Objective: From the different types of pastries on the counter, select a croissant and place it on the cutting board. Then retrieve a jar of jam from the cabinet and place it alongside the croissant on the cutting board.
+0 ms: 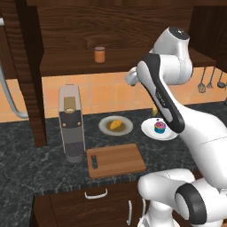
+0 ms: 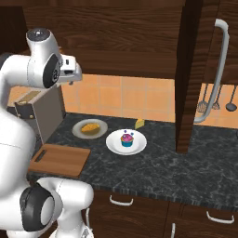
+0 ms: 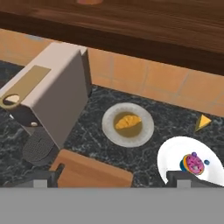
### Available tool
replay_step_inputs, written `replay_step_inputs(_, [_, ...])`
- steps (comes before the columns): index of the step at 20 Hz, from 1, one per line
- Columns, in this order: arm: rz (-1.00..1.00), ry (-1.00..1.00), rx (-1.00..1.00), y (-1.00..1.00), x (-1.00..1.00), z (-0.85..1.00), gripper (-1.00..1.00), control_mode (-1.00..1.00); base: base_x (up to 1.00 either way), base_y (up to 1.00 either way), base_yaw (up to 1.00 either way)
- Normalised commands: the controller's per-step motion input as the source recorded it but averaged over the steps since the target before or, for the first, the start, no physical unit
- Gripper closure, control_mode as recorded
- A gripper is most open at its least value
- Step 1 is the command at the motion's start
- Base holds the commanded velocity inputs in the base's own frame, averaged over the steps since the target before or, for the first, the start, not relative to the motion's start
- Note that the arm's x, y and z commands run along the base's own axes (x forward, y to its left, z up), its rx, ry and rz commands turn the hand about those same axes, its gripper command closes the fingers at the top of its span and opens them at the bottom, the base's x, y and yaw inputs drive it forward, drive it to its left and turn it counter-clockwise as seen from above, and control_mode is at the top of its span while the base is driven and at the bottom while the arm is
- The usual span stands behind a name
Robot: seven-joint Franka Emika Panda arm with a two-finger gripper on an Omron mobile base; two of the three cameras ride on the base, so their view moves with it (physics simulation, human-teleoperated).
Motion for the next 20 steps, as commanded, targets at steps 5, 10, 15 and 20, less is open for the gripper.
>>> replay_step_inputs(5, [0.00, -0.03, -0.01, 0.00, -0.70, -0.57, -1.00, -1.00, 0.00, 0.00, 0.00])
replay_step_inputs(10, [0.00, -0.19, 0.07, 0.30, -0.06, 0.56, -1.00, -1.00, 0.00, 0.00, 0.00])
replay_step_inputs(15, [-0.01, -0.19, 0.05, 0.35, -0.03, 0.38, -1.00, -1.00, 0.00, 0.00, 0.00])
replay_step_inputs(20, [0.00, 0.04, -0.07, 0.00, -0.61, -0.75, -1.00, -1.00, 0.00, 0.00, 0.00])
